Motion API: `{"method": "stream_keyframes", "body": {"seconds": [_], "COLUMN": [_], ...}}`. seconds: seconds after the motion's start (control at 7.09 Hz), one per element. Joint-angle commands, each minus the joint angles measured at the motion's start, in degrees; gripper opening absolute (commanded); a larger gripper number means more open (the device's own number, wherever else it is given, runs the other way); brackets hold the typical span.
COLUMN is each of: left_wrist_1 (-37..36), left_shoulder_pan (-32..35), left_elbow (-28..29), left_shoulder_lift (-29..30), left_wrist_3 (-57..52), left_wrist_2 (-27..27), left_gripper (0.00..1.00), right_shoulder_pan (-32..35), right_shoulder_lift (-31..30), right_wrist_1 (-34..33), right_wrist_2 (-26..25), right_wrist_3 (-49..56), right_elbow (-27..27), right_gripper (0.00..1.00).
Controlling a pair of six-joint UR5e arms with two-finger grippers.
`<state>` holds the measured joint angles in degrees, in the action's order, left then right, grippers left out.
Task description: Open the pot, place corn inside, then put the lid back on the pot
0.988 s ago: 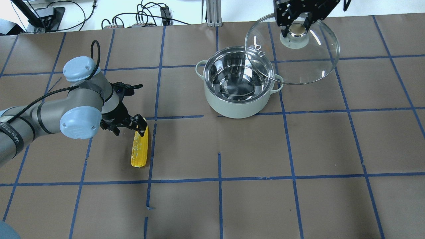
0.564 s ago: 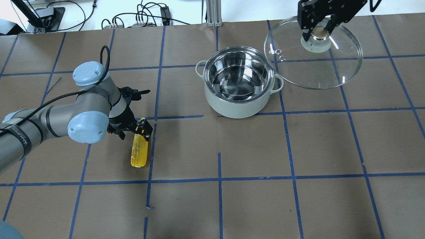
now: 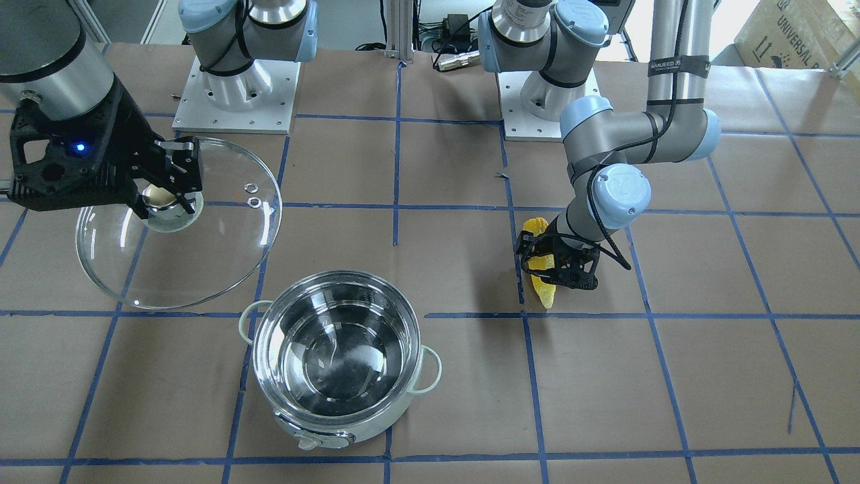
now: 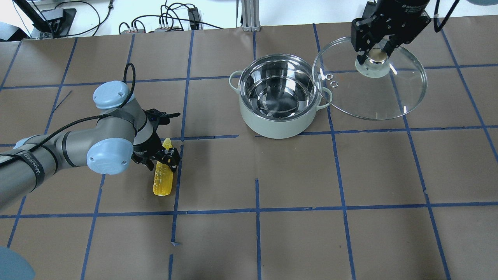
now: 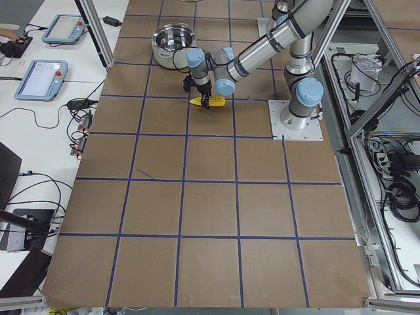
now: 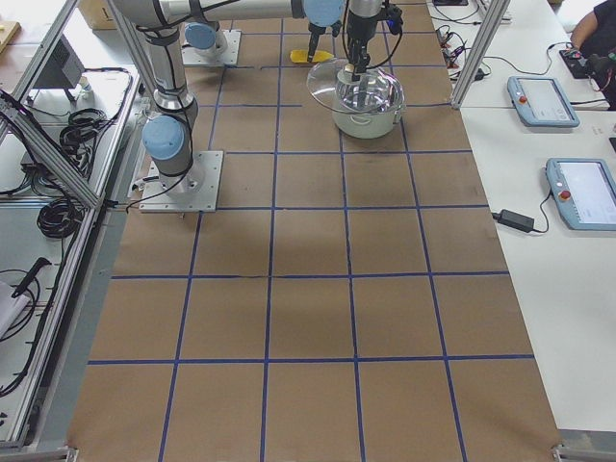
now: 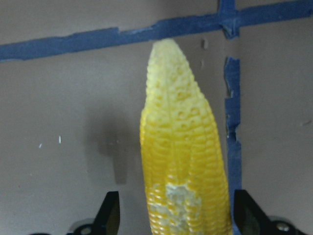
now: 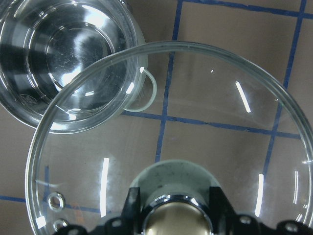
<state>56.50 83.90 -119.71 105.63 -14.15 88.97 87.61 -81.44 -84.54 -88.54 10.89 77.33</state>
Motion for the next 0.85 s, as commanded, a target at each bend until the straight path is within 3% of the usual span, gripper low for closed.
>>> {"method": "stream_keyframes", "body": {"seconds": [0.0, 0.28, 0.71], "left_wrist_1": [0.01, -0.08, 7.28], "left_shoulder_pan": [0.13, 0.13, 0.3], "left_elbow": [-0.08, 1.49, 11.84], "left_shoulder_lift": [-0.51, -1.48, -2.54], "left_wrist_3": [-0.08, -0.26, 1.66], "left_wrist_2": [-0.12, -0.29, -3.62], "left_gripper": [0.18, 0.1, 0.1], "right_shoulder_pan": [-1.64, -4.81, -4.91], "right_shoulder_lift": [-2.56, -5.29, -7.41], "right_wrist_1": [-0.01, -1.07, -1.85], "right_wrist_2": [0.03, 0.29, -0.31], "right_wrist_3": [1.5, 3.87, 3.88], "right_elbow": [3.51, 8.08, 11.16], "right_gripper": [0.35, 0.35, 0.35]}}
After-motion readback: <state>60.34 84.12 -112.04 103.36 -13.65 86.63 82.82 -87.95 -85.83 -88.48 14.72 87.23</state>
